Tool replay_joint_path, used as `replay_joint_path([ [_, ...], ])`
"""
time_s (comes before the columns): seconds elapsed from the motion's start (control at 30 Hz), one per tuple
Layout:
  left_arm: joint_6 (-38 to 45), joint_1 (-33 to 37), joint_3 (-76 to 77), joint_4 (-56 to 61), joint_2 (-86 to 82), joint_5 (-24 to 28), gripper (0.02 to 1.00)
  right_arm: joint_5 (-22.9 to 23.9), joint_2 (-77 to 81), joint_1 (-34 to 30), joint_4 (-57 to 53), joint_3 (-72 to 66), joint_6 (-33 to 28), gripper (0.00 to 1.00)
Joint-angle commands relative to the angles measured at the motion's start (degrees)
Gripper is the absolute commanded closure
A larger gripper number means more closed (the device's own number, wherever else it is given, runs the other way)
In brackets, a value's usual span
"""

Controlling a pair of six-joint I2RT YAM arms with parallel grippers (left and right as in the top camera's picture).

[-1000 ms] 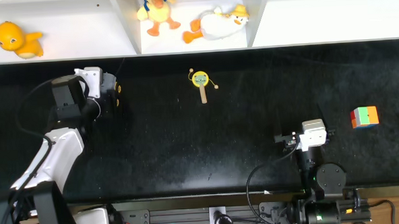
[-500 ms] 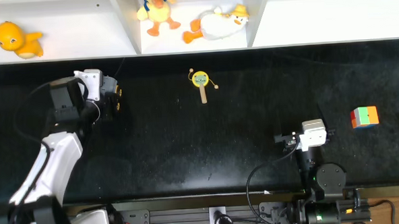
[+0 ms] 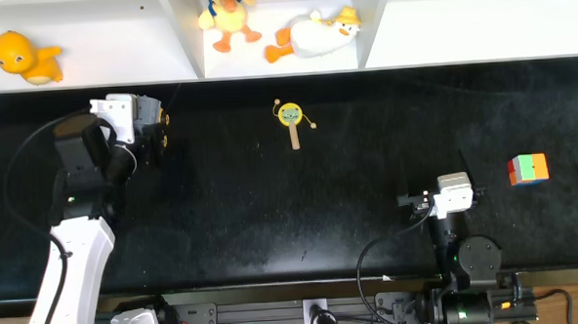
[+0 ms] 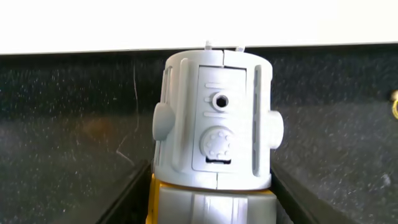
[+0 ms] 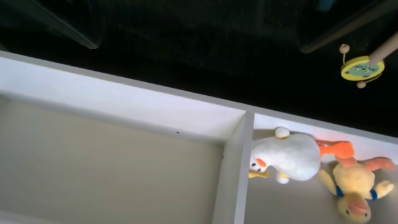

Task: Store Toys

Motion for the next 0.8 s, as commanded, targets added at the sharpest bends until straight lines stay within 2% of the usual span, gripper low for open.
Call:
replay_joint_path([
  [0.03,-2.54,-0.24,4.31,2.45,0.52,2.23,0.549,-0.42,-0.37,-0.33,0.28,-0.76,-0.2,0.005],
  [0.57,-2.51,-0.22,23.93,2.99,20.63,1.36,0.553,-0.42,-0.37,-0.33,0.28,-0.76,-0.2,0.005],
  [0.8,-2.78,-0.22,27.15,6.38,25.81,1.36,0.551,-0.42,-0.37,-0.33,0.28,-0.76,-0.2,0.005],
])
